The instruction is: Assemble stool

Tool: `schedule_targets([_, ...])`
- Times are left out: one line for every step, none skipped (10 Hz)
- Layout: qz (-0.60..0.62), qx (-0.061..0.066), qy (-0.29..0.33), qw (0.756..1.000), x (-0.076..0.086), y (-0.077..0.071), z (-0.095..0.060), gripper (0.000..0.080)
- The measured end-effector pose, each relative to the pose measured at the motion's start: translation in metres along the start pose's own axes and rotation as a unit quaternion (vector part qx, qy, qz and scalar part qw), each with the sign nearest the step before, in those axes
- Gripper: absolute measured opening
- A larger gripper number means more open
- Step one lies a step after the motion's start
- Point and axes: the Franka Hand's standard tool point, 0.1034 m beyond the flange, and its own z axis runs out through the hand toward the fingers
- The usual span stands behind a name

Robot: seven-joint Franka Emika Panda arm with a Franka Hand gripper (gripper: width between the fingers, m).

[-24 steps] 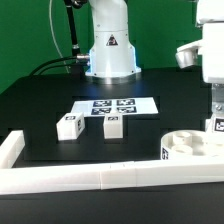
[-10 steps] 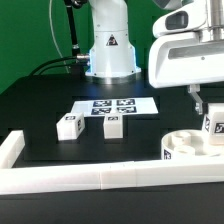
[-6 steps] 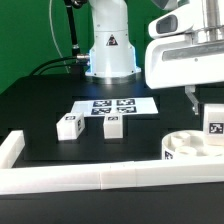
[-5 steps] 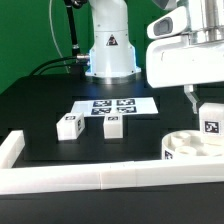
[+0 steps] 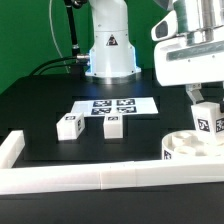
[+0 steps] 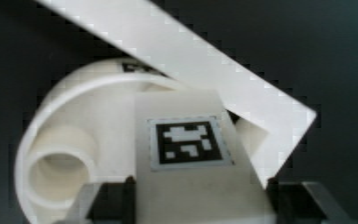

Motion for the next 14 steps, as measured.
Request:
schedule_targets([0.042, 0.002, -0.004, 0.999, 0.000, -0.001, 0.000, 0.0346])
schedule_targets([0.117, 0.003, -0.010, 0.993, 0.000, -0.001, 0.000, 0.0346])
schedule_targets([0.152, 0.004, -0.015, 0.988, -0.001, -0.002, 0.000, 0.0346])
schedule_targets([0.172, 0.003, -0.017, 0.985, -0.001, -0.002, 0.000, 0.0346])
schedule_targets([0.185, 0.004, -0.019, 0.983, -0.001, -0.002, 0.000, 0.0361])
schedule_targets([0.178, 0.004, -0.019, 0.984, -0.002, -0.002, 0.000, 0.0361])
schedule_targets([0.175, 0.005, -0.019, 0.984, -0.002, -0.002, 0.000, 0.0561])
schedule_targets([0.148, 0.010, -0.019, 0.989, 0.001, -0.005, -0.006, 0.0561])
schedule_targets([0.131, 0.019, -0.020, 0.991, 0.002, -0.012, -0.018, 0.0633])
schedule_targets([0.115, 0.031, -0.020, 0.993, 0.003, -0.019, -0.031, 0.0645])
schedule_targets([0.103, 0.036, -0.020, 0.994, 0.003, -0.023, -0.037, 0.0645])
schedule_targets([0.102, 0.034, -0.020, 0.994, 0.003, -0.021, -0.034, 0.0648])
schedule_targets([0.082, 0.033, -0.019, 0.996, 0.003, -0.020, -0.033, 0.0649])
schedule_targets([0.040, 0.034, -0.017, 0.998, 0.003, -0.020, -0.033, 0.0649])
